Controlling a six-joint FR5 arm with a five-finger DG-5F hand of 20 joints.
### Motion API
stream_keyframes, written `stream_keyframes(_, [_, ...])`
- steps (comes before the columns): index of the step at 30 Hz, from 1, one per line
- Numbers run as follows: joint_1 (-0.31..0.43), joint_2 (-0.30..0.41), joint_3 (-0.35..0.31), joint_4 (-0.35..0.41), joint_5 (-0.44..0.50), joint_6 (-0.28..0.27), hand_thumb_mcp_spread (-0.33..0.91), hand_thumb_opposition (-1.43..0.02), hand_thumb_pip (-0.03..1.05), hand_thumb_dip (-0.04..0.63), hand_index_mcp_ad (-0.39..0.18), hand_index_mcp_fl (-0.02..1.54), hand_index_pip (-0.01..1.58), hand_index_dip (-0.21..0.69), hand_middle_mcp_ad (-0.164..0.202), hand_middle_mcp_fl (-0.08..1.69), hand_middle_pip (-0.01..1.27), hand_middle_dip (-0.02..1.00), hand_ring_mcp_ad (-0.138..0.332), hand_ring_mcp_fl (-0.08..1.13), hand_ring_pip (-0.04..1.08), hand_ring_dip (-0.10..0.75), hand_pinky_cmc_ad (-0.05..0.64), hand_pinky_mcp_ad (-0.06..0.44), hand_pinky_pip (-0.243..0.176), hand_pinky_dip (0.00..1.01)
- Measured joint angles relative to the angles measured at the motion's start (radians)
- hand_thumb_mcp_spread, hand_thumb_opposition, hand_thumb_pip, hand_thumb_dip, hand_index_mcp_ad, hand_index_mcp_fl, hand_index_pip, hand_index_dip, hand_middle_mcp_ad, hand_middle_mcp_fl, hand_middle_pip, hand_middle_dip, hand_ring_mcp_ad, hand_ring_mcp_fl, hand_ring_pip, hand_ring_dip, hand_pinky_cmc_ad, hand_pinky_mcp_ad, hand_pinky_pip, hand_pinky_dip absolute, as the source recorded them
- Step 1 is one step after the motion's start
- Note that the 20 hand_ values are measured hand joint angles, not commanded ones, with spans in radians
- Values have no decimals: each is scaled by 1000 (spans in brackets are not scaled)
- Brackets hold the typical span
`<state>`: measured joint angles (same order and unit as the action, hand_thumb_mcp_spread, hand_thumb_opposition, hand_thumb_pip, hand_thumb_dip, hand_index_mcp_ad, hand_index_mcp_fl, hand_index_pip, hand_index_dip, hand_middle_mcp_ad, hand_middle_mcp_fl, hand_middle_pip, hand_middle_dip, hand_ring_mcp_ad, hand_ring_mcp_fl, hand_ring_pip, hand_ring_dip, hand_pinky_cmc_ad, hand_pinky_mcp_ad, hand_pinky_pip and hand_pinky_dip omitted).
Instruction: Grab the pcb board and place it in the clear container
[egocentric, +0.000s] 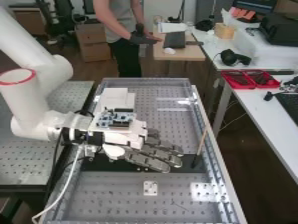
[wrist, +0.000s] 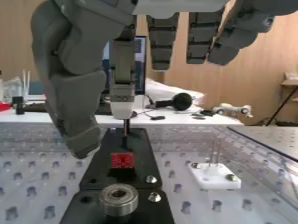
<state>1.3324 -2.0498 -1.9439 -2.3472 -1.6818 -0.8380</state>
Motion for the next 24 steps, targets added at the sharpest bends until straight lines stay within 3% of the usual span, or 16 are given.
stream_keyframes(15, [-32,-60,39,25,-75,-27,632,-817,367,204,-131,155,1494,164,61,101,140,175,152,49,101,58,295,136,-58,195])
stream_keyframes(24, [-54,-80,69,13,-108,-29,682,-829,393,220,-176,223,1559,164,51,101,143,175,150,49,101,58,295,136,-58,195])
